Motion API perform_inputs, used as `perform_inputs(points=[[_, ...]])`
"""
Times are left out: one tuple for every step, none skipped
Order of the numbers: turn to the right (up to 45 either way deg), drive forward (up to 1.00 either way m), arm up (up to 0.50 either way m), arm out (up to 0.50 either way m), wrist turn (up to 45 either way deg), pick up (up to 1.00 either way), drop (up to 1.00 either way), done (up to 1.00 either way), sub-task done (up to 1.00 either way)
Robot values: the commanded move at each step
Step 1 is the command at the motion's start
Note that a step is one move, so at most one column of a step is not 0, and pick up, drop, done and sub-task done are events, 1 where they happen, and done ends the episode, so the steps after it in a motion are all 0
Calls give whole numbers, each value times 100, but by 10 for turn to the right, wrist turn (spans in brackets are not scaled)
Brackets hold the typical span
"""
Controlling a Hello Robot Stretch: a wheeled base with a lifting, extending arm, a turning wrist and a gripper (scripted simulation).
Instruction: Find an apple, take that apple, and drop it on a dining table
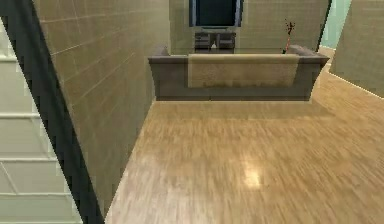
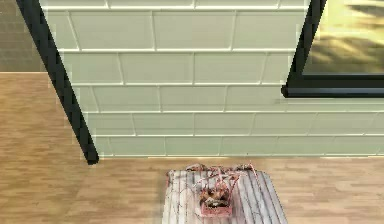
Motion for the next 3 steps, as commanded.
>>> perform_inputs(points=[[-30,0,0,0,0,0,0,0,0],[0,35,0,0,0,0,0,0,0],[450,0,0,0,0,0,0,0,0]])
